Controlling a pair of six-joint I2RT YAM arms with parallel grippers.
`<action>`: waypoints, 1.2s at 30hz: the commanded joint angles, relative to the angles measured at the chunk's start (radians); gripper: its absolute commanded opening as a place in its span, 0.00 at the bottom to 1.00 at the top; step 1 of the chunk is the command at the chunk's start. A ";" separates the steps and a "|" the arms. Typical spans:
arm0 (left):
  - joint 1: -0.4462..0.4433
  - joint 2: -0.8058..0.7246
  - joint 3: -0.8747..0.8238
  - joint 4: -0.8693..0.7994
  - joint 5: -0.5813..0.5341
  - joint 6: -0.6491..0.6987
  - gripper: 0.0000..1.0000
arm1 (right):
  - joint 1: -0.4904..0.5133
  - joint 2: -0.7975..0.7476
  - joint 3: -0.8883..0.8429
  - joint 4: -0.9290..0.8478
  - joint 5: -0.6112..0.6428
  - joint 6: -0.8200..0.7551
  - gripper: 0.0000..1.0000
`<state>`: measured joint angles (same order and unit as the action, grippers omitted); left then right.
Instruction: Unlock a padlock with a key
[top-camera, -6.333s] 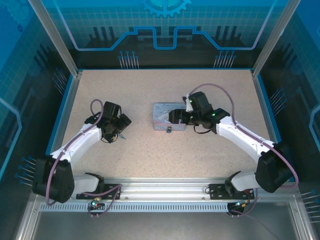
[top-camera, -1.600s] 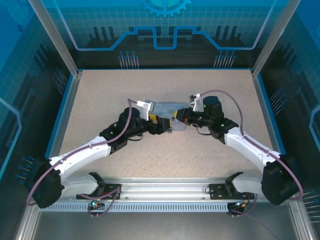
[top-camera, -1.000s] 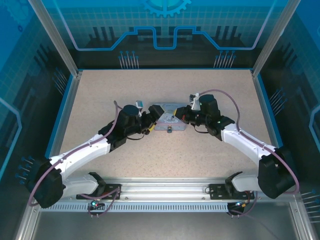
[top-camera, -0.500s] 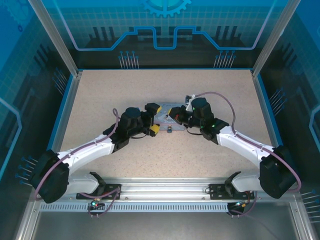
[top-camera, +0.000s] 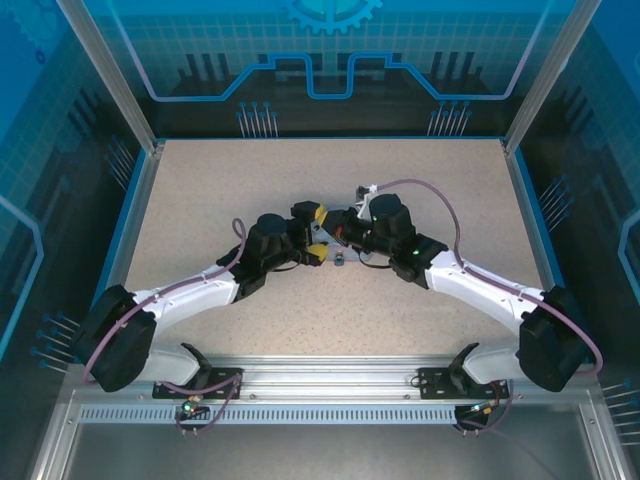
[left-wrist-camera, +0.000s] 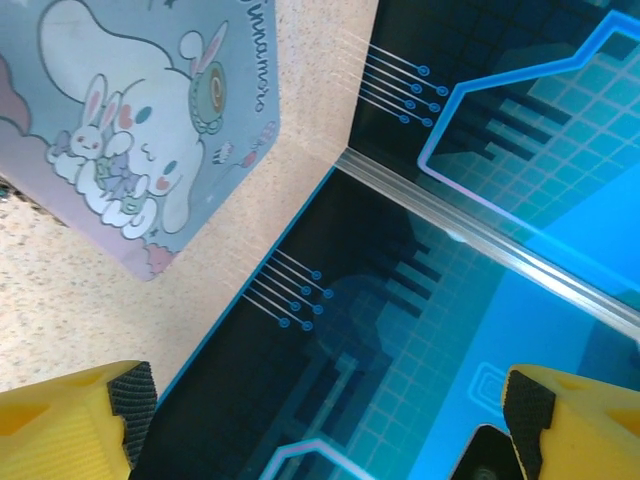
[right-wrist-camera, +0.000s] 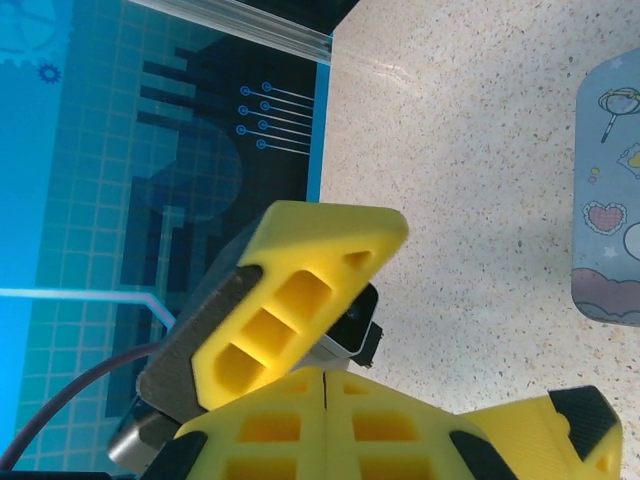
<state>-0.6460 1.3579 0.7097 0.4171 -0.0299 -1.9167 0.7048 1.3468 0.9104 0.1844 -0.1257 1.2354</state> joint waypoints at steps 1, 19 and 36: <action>-0.006 -0.003 -0.014 0.080 -0.034 -0.019 0.83 | 0.015 0.002 -0.022 0.010 0.039 0.010 0.00; -0.002 -0.003 -0.035 0.086 -0.038 0.009 0.57 | -0.028 -0.121 -0.133 -0.040 0.109 -0.013 0.00; -0.012 0.008 -0.009 0.047 0.017 0.030 0.84 | -0.006 -0.051 -0.043 -0.012 0.113 -0.015 0.00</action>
<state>-0.6510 1.3579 0.6769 0.4583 -0.0399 -1.9053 0.6872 1.2736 0.8204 0.1501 -0.0261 1.2308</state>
